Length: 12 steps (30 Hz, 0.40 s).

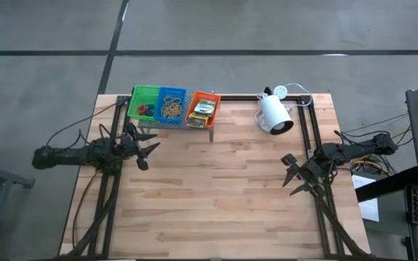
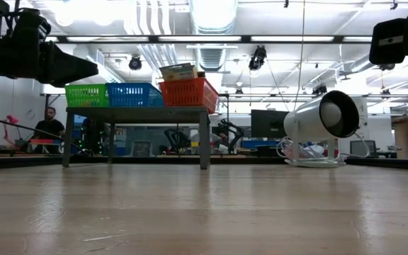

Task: Pick & Place Office Desk Supplies
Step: Return to Home Position

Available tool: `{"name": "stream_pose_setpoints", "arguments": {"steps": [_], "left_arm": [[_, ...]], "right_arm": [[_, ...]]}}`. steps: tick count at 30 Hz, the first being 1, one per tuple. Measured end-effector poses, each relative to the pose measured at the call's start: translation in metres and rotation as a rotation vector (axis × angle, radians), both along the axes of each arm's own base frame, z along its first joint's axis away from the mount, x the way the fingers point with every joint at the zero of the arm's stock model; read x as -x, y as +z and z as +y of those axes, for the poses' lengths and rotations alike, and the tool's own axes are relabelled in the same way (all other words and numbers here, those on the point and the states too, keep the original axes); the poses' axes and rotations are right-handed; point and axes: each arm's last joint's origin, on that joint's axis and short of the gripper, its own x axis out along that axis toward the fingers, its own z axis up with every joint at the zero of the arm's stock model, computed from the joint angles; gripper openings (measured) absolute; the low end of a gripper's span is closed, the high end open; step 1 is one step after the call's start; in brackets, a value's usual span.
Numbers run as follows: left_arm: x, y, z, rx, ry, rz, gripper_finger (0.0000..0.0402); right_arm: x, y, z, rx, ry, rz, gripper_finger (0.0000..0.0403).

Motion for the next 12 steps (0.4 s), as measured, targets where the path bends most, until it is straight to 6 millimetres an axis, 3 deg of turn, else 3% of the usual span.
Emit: {"name": "stream_pose_setpoints", "arguments": {"steps": [12], "left_arm": [[0.0, 0.0, -0.0001, 0.0, -0.001, 0.0, 0.0169]], "right_arm": [[0.0, 0.0, 0.0, -0.001, 0.0, 0.001, 0.0171]]}}
